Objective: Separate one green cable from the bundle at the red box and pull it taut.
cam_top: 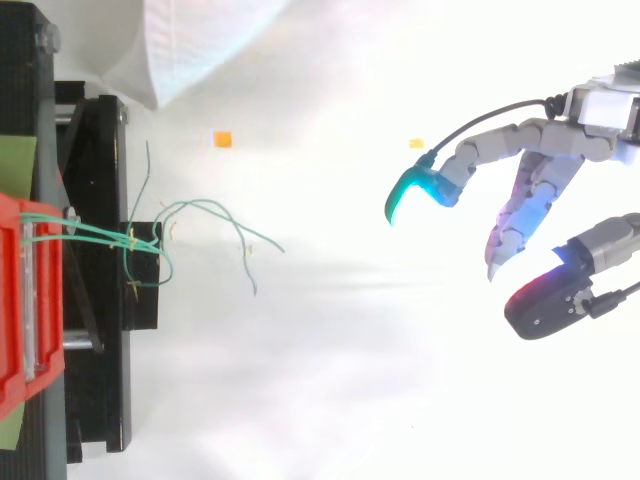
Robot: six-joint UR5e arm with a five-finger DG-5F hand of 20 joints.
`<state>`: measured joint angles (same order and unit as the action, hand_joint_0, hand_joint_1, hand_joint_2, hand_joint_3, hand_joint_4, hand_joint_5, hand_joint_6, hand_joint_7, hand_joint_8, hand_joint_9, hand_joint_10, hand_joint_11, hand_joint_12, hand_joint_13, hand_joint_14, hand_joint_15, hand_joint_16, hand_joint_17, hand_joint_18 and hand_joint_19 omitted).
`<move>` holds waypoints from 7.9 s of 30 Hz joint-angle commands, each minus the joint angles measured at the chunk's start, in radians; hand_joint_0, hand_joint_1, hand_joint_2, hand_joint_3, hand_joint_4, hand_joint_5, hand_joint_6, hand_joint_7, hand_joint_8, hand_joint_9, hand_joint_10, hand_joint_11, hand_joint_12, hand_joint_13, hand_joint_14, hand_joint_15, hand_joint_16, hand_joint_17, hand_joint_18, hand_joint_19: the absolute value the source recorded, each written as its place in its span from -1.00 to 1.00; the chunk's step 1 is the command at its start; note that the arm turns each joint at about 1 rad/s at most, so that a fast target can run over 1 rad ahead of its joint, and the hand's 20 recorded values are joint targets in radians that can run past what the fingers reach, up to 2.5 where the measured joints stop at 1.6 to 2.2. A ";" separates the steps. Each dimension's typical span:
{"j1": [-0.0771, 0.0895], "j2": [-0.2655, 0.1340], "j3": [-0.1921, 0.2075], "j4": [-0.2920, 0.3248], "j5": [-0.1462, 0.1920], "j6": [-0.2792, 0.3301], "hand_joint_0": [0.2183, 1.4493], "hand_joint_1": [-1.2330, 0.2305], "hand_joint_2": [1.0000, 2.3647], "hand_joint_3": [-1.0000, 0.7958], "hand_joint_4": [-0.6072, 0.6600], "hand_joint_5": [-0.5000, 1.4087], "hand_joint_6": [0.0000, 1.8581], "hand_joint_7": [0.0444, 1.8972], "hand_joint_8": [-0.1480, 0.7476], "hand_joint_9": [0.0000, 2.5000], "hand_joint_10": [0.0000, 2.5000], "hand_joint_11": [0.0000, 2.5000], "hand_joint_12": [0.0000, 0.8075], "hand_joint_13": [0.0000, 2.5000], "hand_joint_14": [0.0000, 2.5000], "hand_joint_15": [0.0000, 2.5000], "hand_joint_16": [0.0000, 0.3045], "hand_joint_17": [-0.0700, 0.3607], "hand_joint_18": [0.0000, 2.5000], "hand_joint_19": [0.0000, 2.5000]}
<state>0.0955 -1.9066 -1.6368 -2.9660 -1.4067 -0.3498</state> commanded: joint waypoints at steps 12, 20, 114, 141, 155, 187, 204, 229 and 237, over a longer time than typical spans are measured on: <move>0.000 0.000 0.000 0.001 0.000 0.000 -0.45 -0.09 -1.00 -0.44 0.34 -0.66 -0.46 -0.31 -0.05 -0.21 -0.99 -0.76 -0.13 -0.29 -0.99 -0.68 -0.69 -0.18 -0.34 -0.40; 0.001 0.000 0.000 0.001 0.000 0.000 -0.49 -0.12 -1.00 -0.44 0.33 -0.67 -0.46 -0.31 -0.04 -0.23 -0.99 -0.76 -0.11 -0.31 -0.99 -0.68 -0.65 -0.12 -0.35 -0.42; 0.001 0.000 0.000 0.001 0.000 0.000 -0.57 -0.03 -1.00 -0.44 0.30 -0.66 -0.46 -0.29 -0.12 -0.27 -0.99 -0.73 -0.24 -0.45 -0.99 -0.71 -0.73 -0.24 -0.52 -0.44; 0.000 0.000 0.000 0.001 0.000 0.000 -0.57 -0.04 -1.00 -0.44 0.29 -0.66 -0.46 -0.29 -0.12 -0.25 -0.99 -0.72 -0.23 -0.43 -0.99 -0.70 -0.72 -0.23 -0.50 -0.45; 0.000 0.000 0.000 0.001 0.000 0.000 -0.58 -0.05 -1.00 -0.44 0.36 -0.68 -0.46 0.03 -0.11 -0.40 -0.99 -0.70 -0.25 -0.52 -0.99 -0.72 -0.75 -0.27 -0.56 -0.47; 0.000 0.001 0.000 0.001 0.000 0.000 -0.50 -0.13 -1.00 -0.44 0.33 -0.61 -0.46 -0.20 -0.06 0.12 -0.98 -0.48 -0.02 0.01 -0.99 -0.56 -0.64 -0.11 -0.06 -0.38; 0.000 0.000 0.000 0.001 0.000 0.000 -0.53 -0.18 -1.00 -0.44 0.34 -0.58 -0.46 -0.19 -0.12 0.28 -0.98 -0.42 -0.13 0.11 -0.98 -0.53 -0.69 -0.18 -0.08 -0.37; 0.000 0.000 -0.002 0.001 0.000 0.000 -0.51 -0.13 -1.00 -0.44 0.30 -0.62 -0.46 -0.23 -0.08 0.04 -0.98 -0.52 -0.06 -0.06 -0.98 -0.57 -0.65 -0.11 -0.17 -0.40; 0.000 0.000 0.000 0.001 0.000 0.000 -0.50 -0.09 -1.00 -0.44 0.30 -0.64 -0.46 -0.24 -0.07 -0.08 -0.98 -0.56 -0.07 -0.16 -0.99 -0.59 -0.65 -0.12 -0.28 -0.40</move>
<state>0.0954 -1.9066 -1.6368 -2.9655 -1.4067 -0.3498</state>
